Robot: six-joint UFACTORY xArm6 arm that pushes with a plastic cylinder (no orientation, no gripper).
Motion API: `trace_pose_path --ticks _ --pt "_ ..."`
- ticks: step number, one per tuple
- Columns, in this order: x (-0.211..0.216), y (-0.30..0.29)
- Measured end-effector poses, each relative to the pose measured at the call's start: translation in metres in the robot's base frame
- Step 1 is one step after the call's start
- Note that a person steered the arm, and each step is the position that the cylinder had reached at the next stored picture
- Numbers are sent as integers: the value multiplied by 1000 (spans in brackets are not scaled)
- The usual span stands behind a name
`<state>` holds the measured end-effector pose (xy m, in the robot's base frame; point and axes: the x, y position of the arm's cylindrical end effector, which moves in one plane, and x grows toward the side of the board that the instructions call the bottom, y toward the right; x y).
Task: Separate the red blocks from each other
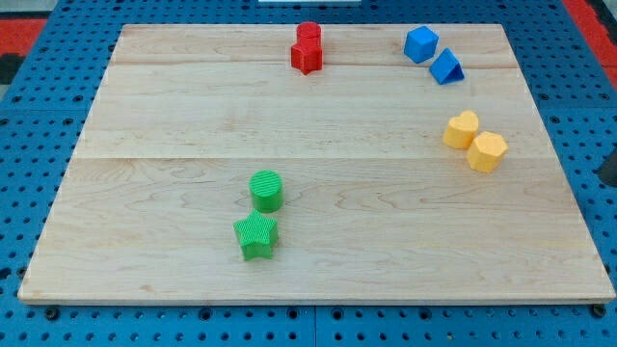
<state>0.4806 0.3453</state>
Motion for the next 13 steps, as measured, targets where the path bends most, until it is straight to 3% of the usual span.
trace_pose_path --ticks 2,3,5,7,8,9,10,11,12,13 --pt "-89 -23" --pt "-121 -75" --pt "-132 -237" --pt "-260 -269" --pt "-280 -326" --pt "-254 -412" --pt "-225 -371" --pt "-264 -370" --pt "-237 -336" --pt "-172 -328"
